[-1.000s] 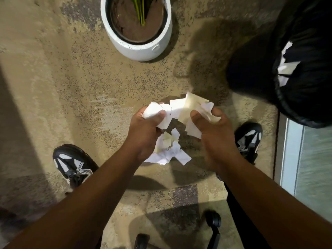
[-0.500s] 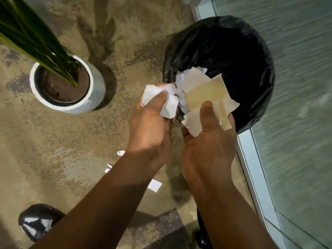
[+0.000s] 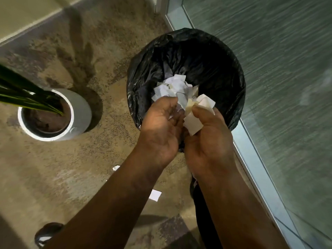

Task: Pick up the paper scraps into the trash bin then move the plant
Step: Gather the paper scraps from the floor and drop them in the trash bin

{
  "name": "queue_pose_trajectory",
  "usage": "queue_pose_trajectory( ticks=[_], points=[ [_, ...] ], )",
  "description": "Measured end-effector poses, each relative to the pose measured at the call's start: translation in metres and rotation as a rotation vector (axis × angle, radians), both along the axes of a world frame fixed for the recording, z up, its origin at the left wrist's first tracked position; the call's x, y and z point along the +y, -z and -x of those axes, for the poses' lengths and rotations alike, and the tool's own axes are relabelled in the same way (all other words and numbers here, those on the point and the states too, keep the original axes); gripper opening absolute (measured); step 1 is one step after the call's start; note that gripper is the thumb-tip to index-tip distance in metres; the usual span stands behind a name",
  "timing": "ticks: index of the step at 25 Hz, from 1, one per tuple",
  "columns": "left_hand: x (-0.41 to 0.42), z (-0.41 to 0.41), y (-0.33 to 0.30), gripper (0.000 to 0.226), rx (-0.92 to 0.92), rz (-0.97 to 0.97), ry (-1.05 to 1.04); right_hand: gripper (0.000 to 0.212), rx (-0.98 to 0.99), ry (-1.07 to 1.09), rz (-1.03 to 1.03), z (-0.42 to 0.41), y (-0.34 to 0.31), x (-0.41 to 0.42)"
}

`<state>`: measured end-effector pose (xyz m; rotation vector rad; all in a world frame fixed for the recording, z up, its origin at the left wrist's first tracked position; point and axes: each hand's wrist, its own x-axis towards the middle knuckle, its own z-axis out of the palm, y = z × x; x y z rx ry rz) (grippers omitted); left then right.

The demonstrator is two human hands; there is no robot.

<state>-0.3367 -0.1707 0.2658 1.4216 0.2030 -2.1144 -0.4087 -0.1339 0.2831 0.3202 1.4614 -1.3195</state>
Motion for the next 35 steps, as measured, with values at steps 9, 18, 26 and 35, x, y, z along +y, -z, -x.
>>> queue_pose_trajectory(
  ticks=[9, 18, 26, 35],
  points=[
    [-0.004, -0.004, 0.006, 0.011, -0.017, -0.038, -0.073, 0.043, -0.074, 0.125, 0.007, 0.006, 0.006, -0.006],
    [0.001, -0.029, 0.008, 0.026, -0.097, 0.009, -0.047, 0.052, -0.108, 0.037, 0.036, -0.018, 0.015, 0.003],
    [0.048, -0.140, 0.048, 0.027, -0.263, 0.236, 0.062, 0.036, -0.053, -0.325, -0.007, -0.096, 0.045, 0.043],
    [0.218, -0.286, 0.189, 0.032, -0.671, 0.015, 0.472, 0.018, 0.326, -1.278, -0.474, -0.154, 0.187, 0.197]
  ],
)
